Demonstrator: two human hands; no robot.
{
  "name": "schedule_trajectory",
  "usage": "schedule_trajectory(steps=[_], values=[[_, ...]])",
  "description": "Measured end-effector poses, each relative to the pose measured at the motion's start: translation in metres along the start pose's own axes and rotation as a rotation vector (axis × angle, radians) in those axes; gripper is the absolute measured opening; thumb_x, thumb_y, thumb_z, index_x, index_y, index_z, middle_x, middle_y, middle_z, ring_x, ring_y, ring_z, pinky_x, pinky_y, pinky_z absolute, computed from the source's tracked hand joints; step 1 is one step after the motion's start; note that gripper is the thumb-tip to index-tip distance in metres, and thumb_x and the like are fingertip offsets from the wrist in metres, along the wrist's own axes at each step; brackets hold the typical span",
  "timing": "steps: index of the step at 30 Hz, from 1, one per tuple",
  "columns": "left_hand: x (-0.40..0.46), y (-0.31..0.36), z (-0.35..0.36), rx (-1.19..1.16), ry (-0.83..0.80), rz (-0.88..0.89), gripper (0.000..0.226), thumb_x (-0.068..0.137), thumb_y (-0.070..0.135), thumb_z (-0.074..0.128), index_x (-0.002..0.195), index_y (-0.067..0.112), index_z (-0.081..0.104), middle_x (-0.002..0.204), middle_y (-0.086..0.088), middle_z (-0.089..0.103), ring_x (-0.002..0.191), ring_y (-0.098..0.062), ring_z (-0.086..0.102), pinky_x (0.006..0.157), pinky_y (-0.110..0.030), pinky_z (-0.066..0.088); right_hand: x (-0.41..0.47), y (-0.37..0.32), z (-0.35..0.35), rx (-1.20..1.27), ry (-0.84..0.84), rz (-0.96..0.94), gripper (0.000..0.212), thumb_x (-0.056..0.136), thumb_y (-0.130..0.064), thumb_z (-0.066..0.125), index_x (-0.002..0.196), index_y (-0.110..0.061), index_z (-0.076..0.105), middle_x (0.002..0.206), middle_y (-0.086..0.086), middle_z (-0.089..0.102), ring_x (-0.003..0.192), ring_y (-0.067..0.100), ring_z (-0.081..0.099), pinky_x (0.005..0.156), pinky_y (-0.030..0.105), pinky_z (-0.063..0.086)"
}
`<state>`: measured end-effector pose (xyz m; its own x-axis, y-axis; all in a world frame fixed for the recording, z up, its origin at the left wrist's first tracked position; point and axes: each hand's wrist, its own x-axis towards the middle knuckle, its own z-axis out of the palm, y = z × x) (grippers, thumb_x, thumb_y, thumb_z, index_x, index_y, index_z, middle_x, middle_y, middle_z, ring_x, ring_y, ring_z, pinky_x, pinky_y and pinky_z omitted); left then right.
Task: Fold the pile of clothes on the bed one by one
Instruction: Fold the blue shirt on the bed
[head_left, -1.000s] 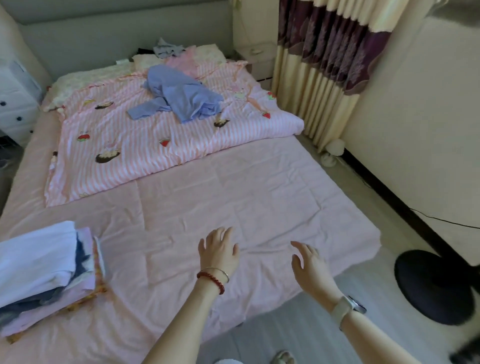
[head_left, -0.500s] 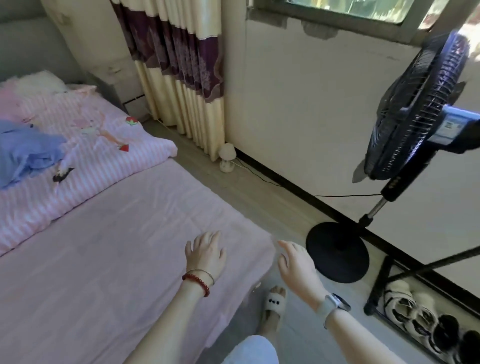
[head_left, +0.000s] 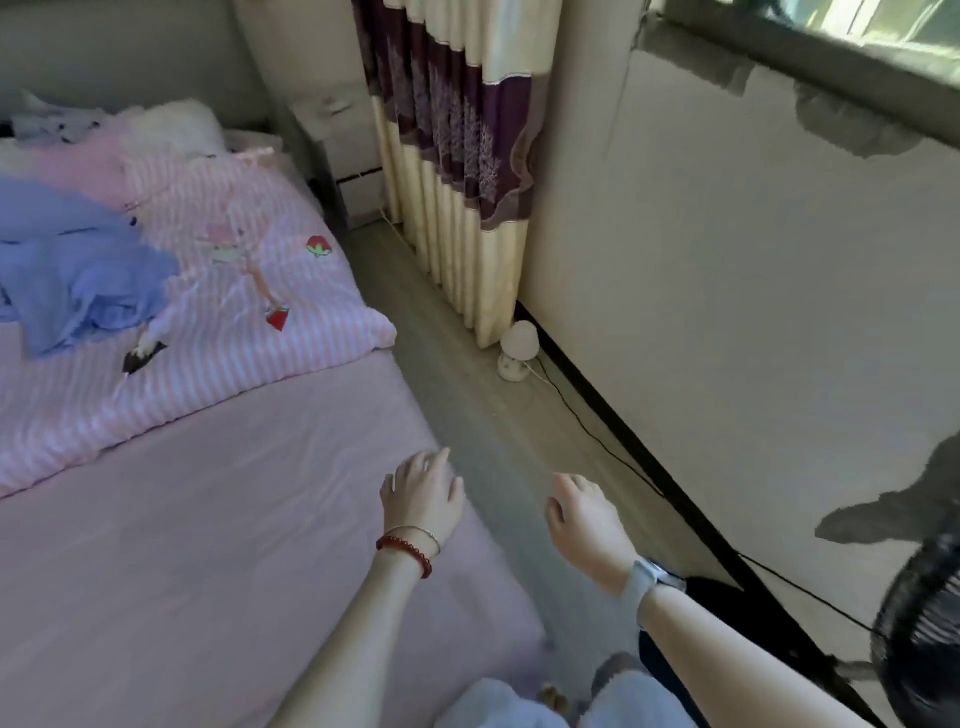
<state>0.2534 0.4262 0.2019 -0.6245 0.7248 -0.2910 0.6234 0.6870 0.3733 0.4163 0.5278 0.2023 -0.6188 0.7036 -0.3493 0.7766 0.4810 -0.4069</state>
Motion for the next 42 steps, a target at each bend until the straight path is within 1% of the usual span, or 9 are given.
schedule_trajectory(steps=[5, 8, 12, 18, 23, 29, 33, 36, 42], values=[[0.055, -0.032, -0.009, -0.126, 0.106, -0.293, 0.044, 0.093, 0.026, 0.046, 0.137, 0.02, 0.042, 0.141, -0.002, 0.042, 0.132, -0.021, 0.036, 0.109, -0.038, 0.028, 0.119, -0.028, -0.014, -0.068, -0.17, -0.138, 0.023, 0.092, -0.015, 0.035, 0.11, -0.011, 0.05, 0.115, 0.013, 0.052, 0.109, 0.031, 0.047, 0.08, 0.032, 0.035], [0.097, -0.053, -0.008, -0.193, 0.162, -0.502, 0.046, 0.094, 0.028, 0.045, 0.139, 0.02, 0.039, 0.143, -0.004, 0.04, 0.132, -0.023, 0.035, 0.107, -0.035, 0.03, 0.203, -0.058, -0.018, -0.072, -0.275, -0.26, 0.036, 0.094, -0.016, 0.035, 0.128, -0.013, 0.045, 0.125, 0.01, 0.049, 0.118, 0.03, 0.042, 0.092, 0.037, 0.038], [0.18, -0.047, -0.009, -0.292, 0.235, -0.711, 0.046, 0.094, 0.027, 0.046, 0.139, 0.018, 0.039, 0.142, -0.005, 0.041, 0.128, -0.025, 0.038, 0.102, -0.034, 0.033, 0.31, -0.088, -0.035, -0.115, -0.349, -0.436, 0.039, 0.094, -0.014, 0.036, 0.132, -0.016, 0.044, 0.131, 0.007, 0.048, 0.122, 0.029, 0.041, 0.096, 0.034, 0.034], [0.296, -0.007, -0.058, -0.251, 0.318, -0.717, 0.047, 0.094, 0.029, 0.045, 0.139, 0.02, 0.038, 0.142, 0.0, 0.041, 0.129, -0.021, 0.038, 0.103, -0.031, 0.027, 0.431, -0.116, -0.077, -0.202, -0.348, -0.585, 0.044, 0.097, -0.019, 0.035, 0.14, -0.023, 0.036, 0.141, 0.002, 0.042, 0.129, 0.024, 0.037, 0.1, 0.03, 0.028], [0.343, -0.024, -0.108, -0.265, 0.392, -0.765, 0.045, 0.093, 0.028, 0.048, 0.137, 0.018, 0.042, 0.139, -0.003, 0.043, 0.128, -0.024, 0.04, 0.103, -0.035, 0.029, 0.493, -0.164, -0.099, -0.244, -0.402, -0.655, 0.043, 0.097, -0.02, 0.035, 0.14, -0.021, 0.036, 0.142, 0.002, 0.041, 0.128, 0.024, 0.039, 0.101, 0.031, 0.03], [0.426, -0.088, -0.165, -0.303, 0.426, -0.788, 0.045, 0.094, 0.03, 0.046, 0.137, 0.019, 0.042, 0.14, -0.004, 0.042, 0.128, -0.026, 0.039, 0.102, -0.04, 0.034, 0.579, -0.253, -0.118, -0.219, -0.379, -0.766, 0.043, 0.097, -0.019, 0.036, 0.14, -0.019, 0.036, 0.141, 0.003, 0.043, 0.126, 0.025, 0.042, 0.103, 0.033, 0.031], [0.5, -0.146, -0.222, -0.325, 0.488, -0.749, 0.047, 0.094, 0.031, 0.046, 0.139, 0.019, 0.04, 0.142, -0.004, 0.041, 0.129, -0.026, 0.039, 0.104, -0.041, 0.034, 0.649, -0.337, -0.126, -0.266, -0.325, -0.813, 0.042, 0.098, -0.02, 0.037, 0.14, -0.019, 0.037, 0.141, 0.002, 0.044, 0.126, 0.022, 0.042, 0.1, 0.03, 0.034], [0.535, -0.188, -0.264, -0.283, 0.548, -0.779, 0.047, 0.094, 0.032, 0.047, 0.138, 0.018, 0.042, 0.141, -0.004, 0.043, 0.128, -0.025, 0.041, 0.103, -0.041, 0.034, 0.687, -0.402, -0.123, -0.309, -0.329, -0.879, 0.041, 0.098, -0.02, 0.037, 0.138, -0.018, 0.039, 0.139, 0.003, 0.045, 0.126, 0.021, 0.043, 0.102, 0.029, 0.034], [0.571, -0.275, -0.311, -0.245, 0.52, -0.938, 0.048, 0.095, 0.035, 0.044, 0.139, 0.02, 0.038, 0.141, -0.003, 0.042, 0.127, -0.024, 0.042, 0.101, -0.038, 0.035, 0.746, -0.509, -0.102, -0.355, -0.461, -1.011, 0.042, 0.099, -0.022, 0.032, 0.141, -0.021, 0.035, 0.142, -0.002, 0.04, 0.13, 0.018, 0.037, 0.107, 0.033, 0.031]])
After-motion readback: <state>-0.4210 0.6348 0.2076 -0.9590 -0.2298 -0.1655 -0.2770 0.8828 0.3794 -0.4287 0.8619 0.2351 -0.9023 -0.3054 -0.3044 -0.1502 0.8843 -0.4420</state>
